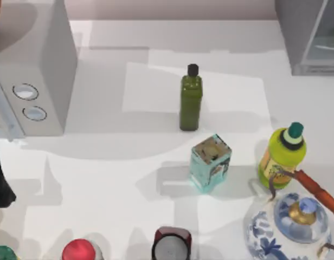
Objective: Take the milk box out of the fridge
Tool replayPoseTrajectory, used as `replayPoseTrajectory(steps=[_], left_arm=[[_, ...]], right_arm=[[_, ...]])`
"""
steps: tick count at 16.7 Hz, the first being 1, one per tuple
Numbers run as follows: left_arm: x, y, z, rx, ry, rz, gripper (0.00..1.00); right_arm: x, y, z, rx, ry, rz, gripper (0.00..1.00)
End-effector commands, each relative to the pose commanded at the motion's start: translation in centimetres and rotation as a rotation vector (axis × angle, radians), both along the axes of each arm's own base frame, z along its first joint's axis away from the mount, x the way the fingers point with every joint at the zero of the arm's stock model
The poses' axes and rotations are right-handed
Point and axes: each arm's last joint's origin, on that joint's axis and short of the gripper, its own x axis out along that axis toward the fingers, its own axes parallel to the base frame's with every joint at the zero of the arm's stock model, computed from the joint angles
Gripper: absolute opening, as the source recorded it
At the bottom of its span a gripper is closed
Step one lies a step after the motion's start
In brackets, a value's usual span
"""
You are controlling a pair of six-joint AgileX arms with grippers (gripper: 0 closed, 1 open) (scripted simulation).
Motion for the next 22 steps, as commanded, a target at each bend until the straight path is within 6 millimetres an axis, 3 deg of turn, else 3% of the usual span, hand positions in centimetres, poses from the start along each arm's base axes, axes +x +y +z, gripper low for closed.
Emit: replayPoseTrajectory(steps=[8, 16, 19, 22], left_arm=[[0.0, 0.0, 0.0, 0.0, 0.0, 0.0, 1.0], [0.0, 0.0, 0.0, 0.0, 0.0, 0.0, 1.0], [0.0, 0.0, 0.0, 0.0, 0.0, 0.0, 1.0], [0.0, 0.0, 0.0, 0.0, 0.0, 0.0, 1.0]], right_arm=[[1.3, -3.3, -2.7, -0.022, -0.058, 0.002, 1.0], [1.7, -3.2, -2.8, -0.027, -0.062, 0.024, 1.0], [4.5, -2.8, -3.1, -0.02, -0.046, 0.055, 1.0], [9.2, -4.0, -3.0, -0.014, -0.045, 0.0, 1.0]])
